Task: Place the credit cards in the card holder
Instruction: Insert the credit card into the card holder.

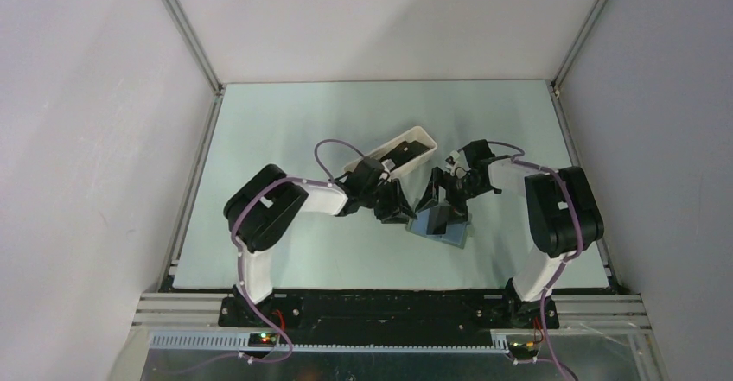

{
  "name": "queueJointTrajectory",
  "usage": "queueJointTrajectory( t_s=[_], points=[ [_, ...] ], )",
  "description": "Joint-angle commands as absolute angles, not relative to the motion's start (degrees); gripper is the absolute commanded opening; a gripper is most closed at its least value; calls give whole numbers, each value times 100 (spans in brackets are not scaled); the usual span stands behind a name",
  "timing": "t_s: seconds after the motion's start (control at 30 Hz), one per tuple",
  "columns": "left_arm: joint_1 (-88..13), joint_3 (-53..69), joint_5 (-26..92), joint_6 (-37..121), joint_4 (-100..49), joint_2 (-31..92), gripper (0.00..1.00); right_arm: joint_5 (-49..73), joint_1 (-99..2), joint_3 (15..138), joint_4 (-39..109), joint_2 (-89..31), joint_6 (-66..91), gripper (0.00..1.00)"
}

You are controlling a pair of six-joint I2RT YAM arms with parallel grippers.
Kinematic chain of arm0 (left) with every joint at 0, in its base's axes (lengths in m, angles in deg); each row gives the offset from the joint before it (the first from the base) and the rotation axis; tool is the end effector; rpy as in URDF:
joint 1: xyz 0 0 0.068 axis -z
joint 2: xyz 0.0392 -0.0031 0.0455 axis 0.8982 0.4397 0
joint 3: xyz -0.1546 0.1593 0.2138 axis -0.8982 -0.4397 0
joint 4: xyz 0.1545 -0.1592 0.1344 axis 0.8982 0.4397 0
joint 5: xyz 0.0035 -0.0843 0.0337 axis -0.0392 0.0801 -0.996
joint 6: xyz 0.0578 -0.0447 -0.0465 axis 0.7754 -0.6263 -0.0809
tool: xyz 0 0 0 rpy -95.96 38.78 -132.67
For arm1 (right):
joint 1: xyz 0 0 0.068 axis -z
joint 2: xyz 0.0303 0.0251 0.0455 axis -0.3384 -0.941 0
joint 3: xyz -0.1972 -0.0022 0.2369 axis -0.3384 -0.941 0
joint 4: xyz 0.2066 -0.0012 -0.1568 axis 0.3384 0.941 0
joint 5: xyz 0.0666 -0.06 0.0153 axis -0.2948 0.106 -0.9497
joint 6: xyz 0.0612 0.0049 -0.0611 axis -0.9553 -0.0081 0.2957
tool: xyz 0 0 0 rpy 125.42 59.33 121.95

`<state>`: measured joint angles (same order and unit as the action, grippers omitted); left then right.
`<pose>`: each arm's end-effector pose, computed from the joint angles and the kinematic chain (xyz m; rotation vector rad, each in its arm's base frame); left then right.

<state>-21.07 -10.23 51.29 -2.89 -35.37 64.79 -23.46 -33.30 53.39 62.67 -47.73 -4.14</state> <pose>0.2767 -0.3032 0.1261 -0.0497 2.6956 -1.2584 0.2926 0.1238 0.1469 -0.1109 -2.8982 -1.1951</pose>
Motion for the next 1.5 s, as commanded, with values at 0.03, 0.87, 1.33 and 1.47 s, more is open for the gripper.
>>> queueJointTrajectory(
  t_s=[0.03, 0.87, 1.33, 1.47],
  points=[
    [-2101, -989, 5309, -313, -3434, 6987, 41, -2234, -3373, 5354, 5954, -5006, -213, 91],
    [-1936, -1978, 3640, -657, -2257, 5044, 0, -3058, -3948, 5430, 4998, -5548, -661, 91],
    [-1924, -1930, 3885, -527, -2668, 4805, 24, -3108, -4093, 5512, 4846, -5660, -796, 91],
    [-1925, -1863, 4162, -630, -3097, 5251, 5, -3150, -4092, 5506, 4801, -5683, -847, 92]
  ],
)
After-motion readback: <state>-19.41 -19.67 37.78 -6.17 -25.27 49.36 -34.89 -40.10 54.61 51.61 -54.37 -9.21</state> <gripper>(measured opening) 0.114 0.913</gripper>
